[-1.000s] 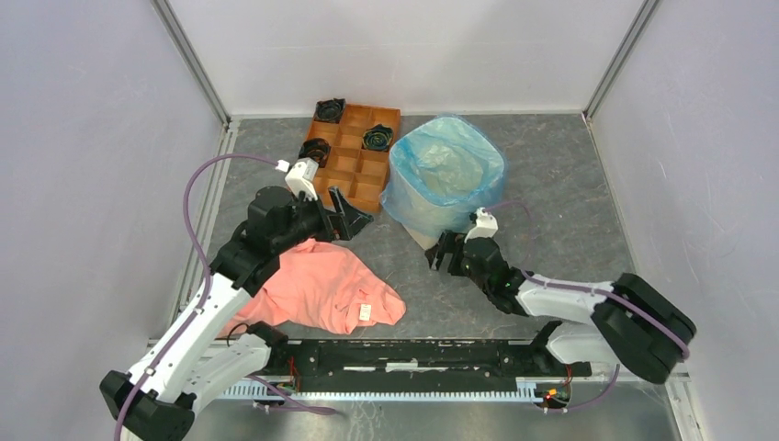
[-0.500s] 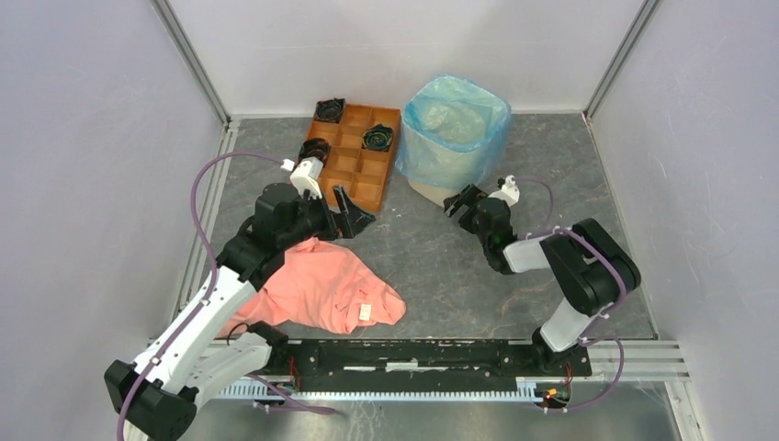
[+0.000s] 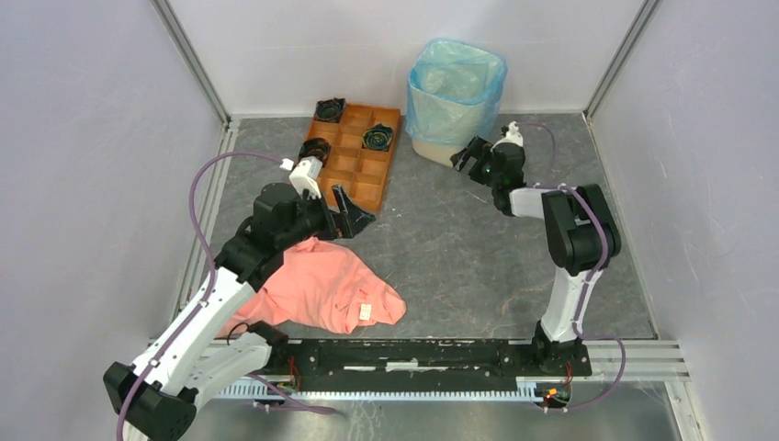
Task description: Put the trash bags into the trash bin
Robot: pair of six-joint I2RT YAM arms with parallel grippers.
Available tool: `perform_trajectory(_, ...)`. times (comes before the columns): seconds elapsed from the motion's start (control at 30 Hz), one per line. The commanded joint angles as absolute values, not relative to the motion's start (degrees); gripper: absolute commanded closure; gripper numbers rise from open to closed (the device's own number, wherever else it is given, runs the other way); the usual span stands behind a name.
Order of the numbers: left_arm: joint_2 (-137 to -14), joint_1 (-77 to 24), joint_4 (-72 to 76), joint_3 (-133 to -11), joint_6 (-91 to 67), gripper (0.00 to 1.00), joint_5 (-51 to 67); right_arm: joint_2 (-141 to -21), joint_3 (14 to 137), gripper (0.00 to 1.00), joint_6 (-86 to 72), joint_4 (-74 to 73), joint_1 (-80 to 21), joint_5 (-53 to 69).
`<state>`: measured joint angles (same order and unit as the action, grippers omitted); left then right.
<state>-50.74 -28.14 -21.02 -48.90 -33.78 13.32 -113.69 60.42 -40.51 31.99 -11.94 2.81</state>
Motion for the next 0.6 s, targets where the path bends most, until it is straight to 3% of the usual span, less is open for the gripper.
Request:
perform_trajectory(0.0,-48.73,-28.39,-20.66,-51.10,-34.30,0.00,13.96,-102.75,50.19,0.02,-34.71,28.38,-11.31,9.07)
perform_trajectory(0.17,-47.94,-28.31,-21.22,-51.53,-33.13,0.00,11.33,-83.16,33.11,0.02,-28.87,20.33,-12.94,13.46)
perform_trajectory(0.3,-49.20,-28.30,-22.19,-54.64,-30.65,0.00,9.69,-63.77,28.04,0.02,-18.62,5.54,-15.06,17.46)
perform_trajectory(0.4,-49.77,-28.23,-22.29,-58.48,-27.39,0.00,9.95,-49.58,33.18,0.02,-9.59,-11.72,-15.08,15.89)
perform_trajectory(0.57,-50.66,-28.29,-27.02,-72.36,-18.24,0.00,8.62,-35.42,52.37,0.02,-0.61,-32.34,-15.09,0.86)
